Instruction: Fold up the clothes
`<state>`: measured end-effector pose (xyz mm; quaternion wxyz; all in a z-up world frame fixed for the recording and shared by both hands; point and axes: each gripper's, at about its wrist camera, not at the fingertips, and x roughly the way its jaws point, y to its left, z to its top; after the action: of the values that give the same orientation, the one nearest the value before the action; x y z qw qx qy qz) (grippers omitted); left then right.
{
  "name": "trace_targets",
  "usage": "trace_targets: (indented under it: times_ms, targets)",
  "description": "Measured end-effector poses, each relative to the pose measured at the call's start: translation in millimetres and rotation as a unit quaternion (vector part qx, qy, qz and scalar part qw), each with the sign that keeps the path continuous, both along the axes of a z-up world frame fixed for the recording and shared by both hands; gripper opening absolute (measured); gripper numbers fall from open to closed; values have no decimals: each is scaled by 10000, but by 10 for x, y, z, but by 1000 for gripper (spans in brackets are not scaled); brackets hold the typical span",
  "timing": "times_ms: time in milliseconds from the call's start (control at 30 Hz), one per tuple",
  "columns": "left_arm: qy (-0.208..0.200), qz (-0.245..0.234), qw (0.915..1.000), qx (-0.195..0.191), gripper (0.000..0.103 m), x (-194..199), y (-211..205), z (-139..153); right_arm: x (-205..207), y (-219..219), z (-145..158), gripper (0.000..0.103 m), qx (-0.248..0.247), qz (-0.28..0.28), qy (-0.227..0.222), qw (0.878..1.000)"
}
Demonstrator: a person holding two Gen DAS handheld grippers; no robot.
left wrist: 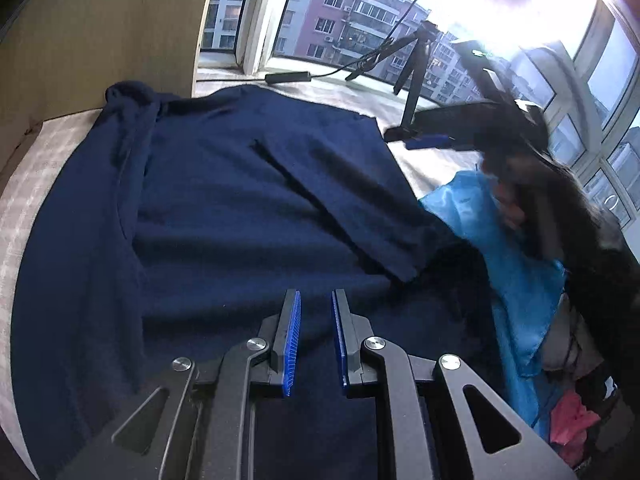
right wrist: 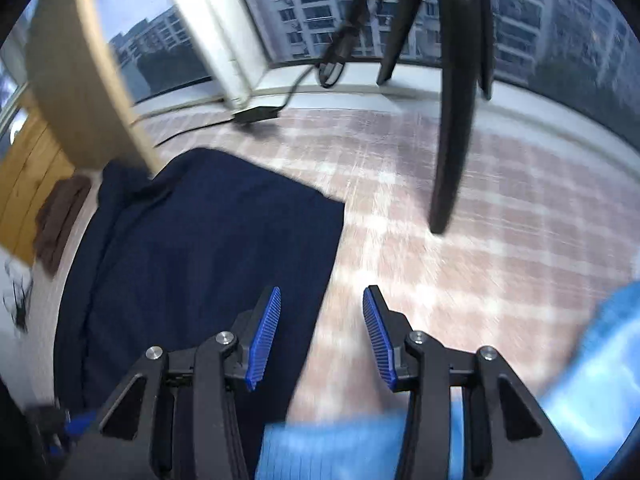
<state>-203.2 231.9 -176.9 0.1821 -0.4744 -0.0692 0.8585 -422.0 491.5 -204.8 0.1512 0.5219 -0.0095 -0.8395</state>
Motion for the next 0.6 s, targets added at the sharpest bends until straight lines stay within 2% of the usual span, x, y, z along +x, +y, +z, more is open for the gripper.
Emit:
trace_targets:
  times_ms: [33,67,100,200,300,400,467,567,600]
  targets:
    - [-22,10,10000,-12,15,-11,-4,-19,-34,-54,-17,39,107,48,81,9999]
    - [-45,26,10000,-27,15,-25,-11,-39,-68,-108,-34,29,214,97,163,9996]
    - [-73,38,10000,-32,15,-37,-18,-61,-102,-163,-52,2,320,145,244,9991]
    - [-189,55,9998,-3,15,-65,-35,-145,-204,-325,-103,2,640,290,488,9963]
    - [-205,40,9998,44,15,-45,-31,-169,-278,-340,-157,4,806,215,495,9953]
    - [-166,-4,9999,36,15,8,-16,-134,-236,-347,-37,10,881,79,596,9943]
    - [-152,-41,9999,56,15,49,-16,-104,-120,-392,104,10,651,204,663,9955]
    - [-214,-67,9997,127,15,133,-8,-80,49,-613,188,10,127,943,399,9947]
    - [-240,-73,9996,155,15,161,-5,-73,84,-678,160,10,102,1115,321,9932]
